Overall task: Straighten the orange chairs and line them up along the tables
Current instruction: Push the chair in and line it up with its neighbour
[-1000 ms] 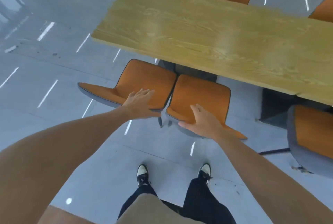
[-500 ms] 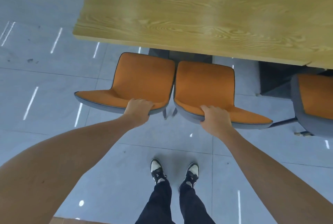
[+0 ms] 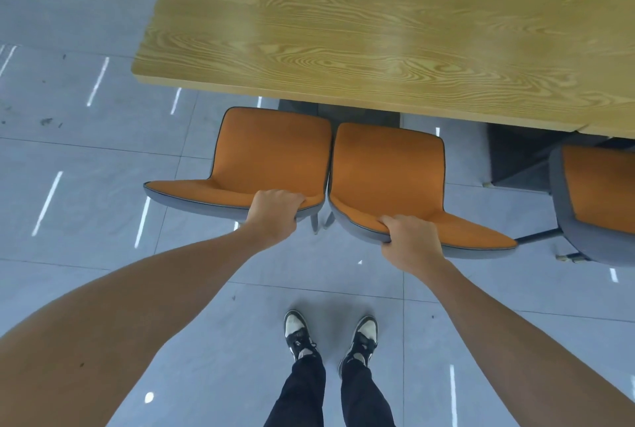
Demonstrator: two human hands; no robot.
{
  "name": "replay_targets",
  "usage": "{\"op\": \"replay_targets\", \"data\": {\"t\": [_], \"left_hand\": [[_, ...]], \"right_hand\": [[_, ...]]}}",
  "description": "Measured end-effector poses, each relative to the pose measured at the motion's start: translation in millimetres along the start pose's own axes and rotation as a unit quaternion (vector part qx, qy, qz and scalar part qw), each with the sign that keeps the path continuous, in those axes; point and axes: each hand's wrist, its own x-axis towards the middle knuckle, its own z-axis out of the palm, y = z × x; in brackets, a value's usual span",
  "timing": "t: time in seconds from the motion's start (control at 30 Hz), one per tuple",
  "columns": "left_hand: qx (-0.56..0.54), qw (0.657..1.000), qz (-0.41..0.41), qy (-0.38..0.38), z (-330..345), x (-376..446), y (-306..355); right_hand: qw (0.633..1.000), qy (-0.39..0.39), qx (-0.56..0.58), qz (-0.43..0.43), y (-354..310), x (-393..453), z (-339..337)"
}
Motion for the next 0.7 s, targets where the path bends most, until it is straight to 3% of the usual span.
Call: {"op": "replay_targets", "data": {"t": [0.7], "left_hand": [[-0.005, 1.000, -0.010, 0.002, 19, -17, 17]], "right_hand": [[0.998, 0.045, 0.021, -0.032, 8, -8, 4]]}}
